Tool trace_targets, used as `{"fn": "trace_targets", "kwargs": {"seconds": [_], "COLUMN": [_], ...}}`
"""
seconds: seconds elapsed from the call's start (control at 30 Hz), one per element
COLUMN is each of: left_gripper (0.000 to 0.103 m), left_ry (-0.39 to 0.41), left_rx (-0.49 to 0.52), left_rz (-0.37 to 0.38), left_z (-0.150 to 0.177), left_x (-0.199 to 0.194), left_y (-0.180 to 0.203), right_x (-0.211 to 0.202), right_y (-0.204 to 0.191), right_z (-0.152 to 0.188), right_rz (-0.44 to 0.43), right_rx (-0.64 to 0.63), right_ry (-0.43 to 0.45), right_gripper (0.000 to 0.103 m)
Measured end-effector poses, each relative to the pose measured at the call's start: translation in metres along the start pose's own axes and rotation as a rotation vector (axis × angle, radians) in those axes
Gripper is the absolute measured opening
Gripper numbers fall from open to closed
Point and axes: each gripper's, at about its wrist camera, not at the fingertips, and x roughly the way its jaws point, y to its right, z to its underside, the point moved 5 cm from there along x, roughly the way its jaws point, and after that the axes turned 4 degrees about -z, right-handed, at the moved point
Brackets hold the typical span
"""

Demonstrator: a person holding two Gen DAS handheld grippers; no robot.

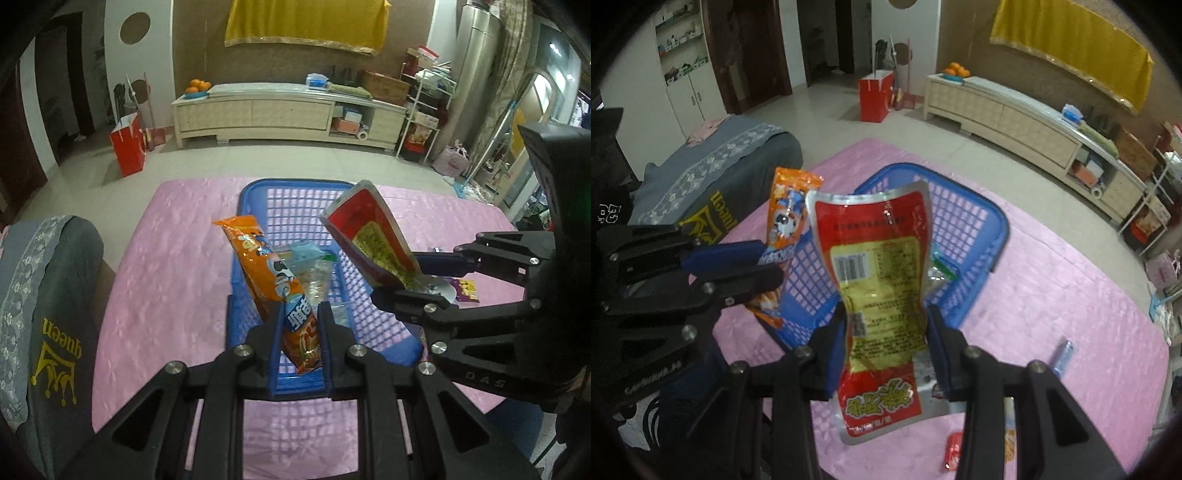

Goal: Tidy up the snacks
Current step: 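Lift and carry the wafer stick and sauce pouch over the basket with both tools, then open both tools to drop the wafer stick and sauce pouch into the basket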

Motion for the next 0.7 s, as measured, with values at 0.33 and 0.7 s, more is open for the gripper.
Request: {"fn": "trace_targets", "kwargs": {"seconds": [0.33, 0.7], "left_gripper": [0.017, 0.017], "left_ry": [-0.033, -0.047], "left_rx": [-0.041, -0.05], "left_rz": [-0.008, -0.02], "left_z": [0.002, 0.003], "left_x": [0.014, 0.009], "left_y": [-0.014, -0.012], "right_x": [0.05, 0.048], "right_y": [-0.015, -0.022], "right_z": [-0.007, -0.002], "right_rz": [-0.015, 0.054], "right_rx": [-0.096, -0.152], "right_ry": [-0.09, -0.098], "right_gripper": [0.046, 0.086]}}
